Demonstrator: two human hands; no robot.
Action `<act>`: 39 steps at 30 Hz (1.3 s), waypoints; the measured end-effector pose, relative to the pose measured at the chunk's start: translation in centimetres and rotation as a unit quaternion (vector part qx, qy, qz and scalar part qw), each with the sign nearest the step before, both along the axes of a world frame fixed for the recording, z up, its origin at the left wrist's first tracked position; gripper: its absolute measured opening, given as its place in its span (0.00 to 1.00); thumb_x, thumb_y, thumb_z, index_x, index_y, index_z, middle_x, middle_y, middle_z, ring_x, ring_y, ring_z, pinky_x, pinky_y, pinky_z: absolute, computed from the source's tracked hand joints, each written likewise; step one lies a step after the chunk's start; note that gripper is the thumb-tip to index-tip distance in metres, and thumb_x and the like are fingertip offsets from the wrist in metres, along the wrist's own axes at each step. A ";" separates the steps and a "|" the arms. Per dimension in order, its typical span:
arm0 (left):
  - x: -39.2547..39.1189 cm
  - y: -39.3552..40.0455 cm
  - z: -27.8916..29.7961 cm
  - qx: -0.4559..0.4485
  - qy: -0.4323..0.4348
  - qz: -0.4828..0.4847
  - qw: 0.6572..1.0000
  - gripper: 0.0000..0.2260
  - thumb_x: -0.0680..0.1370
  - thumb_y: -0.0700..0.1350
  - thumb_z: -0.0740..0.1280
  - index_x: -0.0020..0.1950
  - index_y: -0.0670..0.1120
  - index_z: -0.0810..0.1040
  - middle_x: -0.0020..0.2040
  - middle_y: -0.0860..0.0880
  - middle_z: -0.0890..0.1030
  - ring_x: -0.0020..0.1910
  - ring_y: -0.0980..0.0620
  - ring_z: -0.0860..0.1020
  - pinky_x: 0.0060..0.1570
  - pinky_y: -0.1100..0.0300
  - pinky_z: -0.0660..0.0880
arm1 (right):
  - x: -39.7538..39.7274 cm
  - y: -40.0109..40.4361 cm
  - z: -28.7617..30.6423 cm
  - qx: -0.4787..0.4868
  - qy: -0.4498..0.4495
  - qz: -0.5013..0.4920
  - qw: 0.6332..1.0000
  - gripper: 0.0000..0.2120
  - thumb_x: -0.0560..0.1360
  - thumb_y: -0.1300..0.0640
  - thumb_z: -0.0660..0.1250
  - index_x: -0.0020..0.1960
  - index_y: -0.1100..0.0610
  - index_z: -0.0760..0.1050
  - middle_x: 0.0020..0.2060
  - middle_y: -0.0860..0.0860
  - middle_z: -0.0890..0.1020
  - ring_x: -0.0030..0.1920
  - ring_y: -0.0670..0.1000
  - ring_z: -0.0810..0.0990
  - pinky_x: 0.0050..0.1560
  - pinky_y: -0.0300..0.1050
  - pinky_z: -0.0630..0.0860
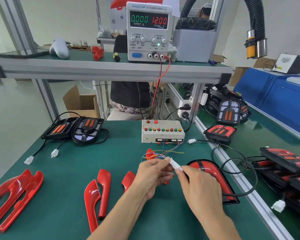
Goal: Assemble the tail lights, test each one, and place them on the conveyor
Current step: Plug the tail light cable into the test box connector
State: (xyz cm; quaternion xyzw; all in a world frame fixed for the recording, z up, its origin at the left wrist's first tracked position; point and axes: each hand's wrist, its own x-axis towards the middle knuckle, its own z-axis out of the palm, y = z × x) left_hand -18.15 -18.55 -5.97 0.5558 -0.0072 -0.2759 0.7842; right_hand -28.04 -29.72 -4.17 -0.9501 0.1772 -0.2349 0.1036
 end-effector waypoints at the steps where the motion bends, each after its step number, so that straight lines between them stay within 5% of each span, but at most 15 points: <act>1: 0.1 0.0 0.0 0.003 0.000 -0.002 1.000 0.11 0.77 0.46 0.74 0.46 0.37 0.83 0.40 0.41 0.85 0.33 0.49 0.82 0.33 0.62 0.80 | 0.0 0.0 0.0 -0.007 -0.005 0.004 1.000 0.18 0.79 0.47 0.69 0.35 0.49 0.67 0.24 0.49 0.71 0.27 0.58 0.67 0.29 0.46 0.57; 4: 0.1 0.1 0.0 0.007 0.000 -0.008 1.000 0.11 0.77 0.46 0.74 0.45 0.37 0.84 0.40 0.40 0.85 0.33 0.49 0.82 0.33 0.63 0.80 | 0.2 -0.1 -0.1 -0.004 -0.016 0.020 1.000 0.18 0.78 0.48 0.70 0.35 0.49 0.67 0.24 0.46 0.65 0.27 0.54 0.62 0.28 0.45 0.58; 8: 0.0 0.2 0.1 0.003 -0.006 -0.020 1.000 0.11 0.77 0.46 0.74 0.44 0.39 0.84 0.42 0.39 0.85 0.34 0.49 0.83 0.33 0.62 0.80 | 0.3 -0.3 -0.4 0.009 -0.029 0.025 0.999 0.13 0.79 0.47 0.69 0.38 0.50 0.75 0.27 0.48 0.76 0.28 0.57 0.72 0.28 0.46 0.61; 13: -0.1 0.1 0.4 0.005 0.000 -0.022 1.000 0.17 0.83 0.51 0.66 0.48 0.36 0.83 0.43 0.38 0.86 0.35 0.47 0.84 0.35 0.58 0.80 | 0.6 -0.3 -0.2 0.003 -0.039 0.013 0.999 0.14 0.79 0.47 0.69 0.37 0.51 0.75 0.27 0.49 0.77 0.28 0.56 0.66 0.29 0.45 0.60; 19: -0.7 -0.1 0.2 0.148 -0.233 0.007 0.961 0.19 0.84 0.50 0.63 0.42 0.38 0.84 0.38 0.41 0.85 0.35 0.47 0.84 0.40 0.48 0.83 | 0.7 -0.3 -0.2 0.008 -0.030 0.018 0.999 0.17 0.79 0.50 0.69 0.34 0.52 0.69 0.24 0.49 0.70 0.28 0.56 0.61 0.29 0.45 0.59; 23: -1.2 -0.1 -0.3 0.168 -0.277 0.029 0.945 0.18 0.84 0.49 0.65 0.38 0.42 0.84 0.35 0.45 0.85 0.35 0.48 0.84 0.40 0.47 0.83 | 0.8 -0.1 -0.3 0.011 -0.042 0.025 0.999 0.19 0.78 0.52 0.71 0.34 0.51 0.65 0.24 0.50 0.74 0.27 0.56 0.61 0.28 0.45 0.59; 28: -1.1 0.1 -0.7 0.164 -0.289 0.038 0.942 0.18 0.84 0.49 0.65 0.38 0.44 0.84 0.36 0.47 0.85 0.35 0.51 0.84 0.40 0.50 0.84 | 0.8 0.0 -0.6 -0.010 -0.050 0.045 0.998 0.22 0.75 0.55 0.76 0.34 0.50 0.62 0.23 0.47 0.67 0.25 0.55 0.59 0.26 0.42 0.58; 33: -1.1 0.2 -0.5 0.165 -0.303 0.015 0.939 0.17 0.77 0.58 0.67 0.36 0.49 0.85 0.34 0.47 0.84 0.34 0.49 0.84 0.39 0.50 0.84 | 1.0 0.4 -1.6 -0.010 -0.054 0.019 0.998 0.18 0.73 0.55 0.77 0.32 0.53 0.71 0.23 0.50 0.75 0.22 0.58 0.74 0.26 0.42 0.58; 39: -0.4 0.5 -0.1 0.170 -0.307 0.018 0.936 0.15 0.74 0.59 0.70 0.36 0.50 0.84 0.34 0.49 0.85 0.33 0.46 0.84 0.41 0.47 0.84 | 1.3 0.9 -2.0 -0.017 -0.108 0.031 0.993 0.14 0.73 0.55 0.76 0.33 0.54 0.74 0.24 0.49 0.75 0.22 0.56 0.74 0.23 0.43 0.60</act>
